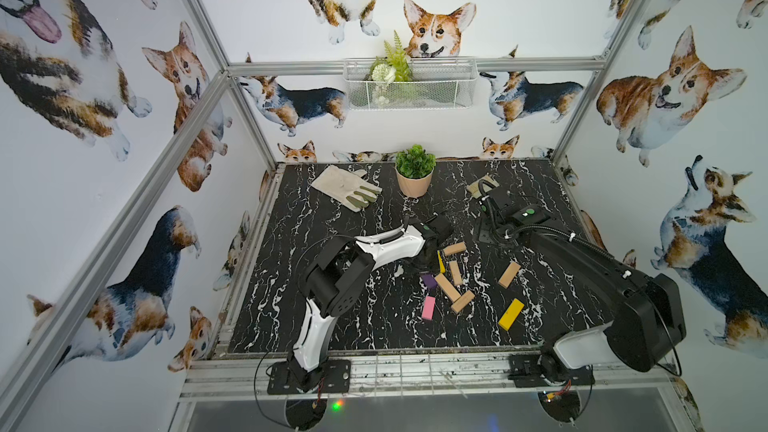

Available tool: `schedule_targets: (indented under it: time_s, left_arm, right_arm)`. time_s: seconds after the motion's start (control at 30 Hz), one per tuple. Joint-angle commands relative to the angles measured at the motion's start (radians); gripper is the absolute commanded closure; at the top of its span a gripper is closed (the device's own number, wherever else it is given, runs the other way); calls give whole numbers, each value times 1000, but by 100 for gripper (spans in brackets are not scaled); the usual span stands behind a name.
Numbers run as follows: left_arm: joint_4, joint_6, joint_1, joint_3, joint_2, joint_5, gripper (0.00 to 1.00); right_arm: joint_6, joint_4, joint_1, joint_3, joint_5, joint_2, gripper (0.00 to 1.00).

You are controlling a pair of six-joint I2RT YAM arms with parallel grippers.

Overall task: Assemble the letter k with building blocks
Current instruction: Adjust the building block at the center of the board, then pick up the building block from the center of the board.

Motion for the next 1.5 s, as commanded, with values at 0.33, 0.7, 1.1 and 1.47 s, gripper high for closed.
schedule_targets:
  time_s: [0.33, 0.7, 1.1, 1.47]
  left_arm:
    - [-83, -7, -9, 22, -2, -21, 45]
    - [-102, -59, -15, 9, -73, 35, 18]
    - [-118, -81, -7, 18, 19, 140, 25]
    - [-109, -104, -3, 31, 49, 138, 51]
  right_arm:
    - [40, 23, 2, -16, 4, -1, 14]
    - [49, 28, 2, -19, -6, 0, 12]
    - [52, 29, 4, -39, 1, -24, 9]
    - [43, 29, 3, -41, -6, -18, 8]
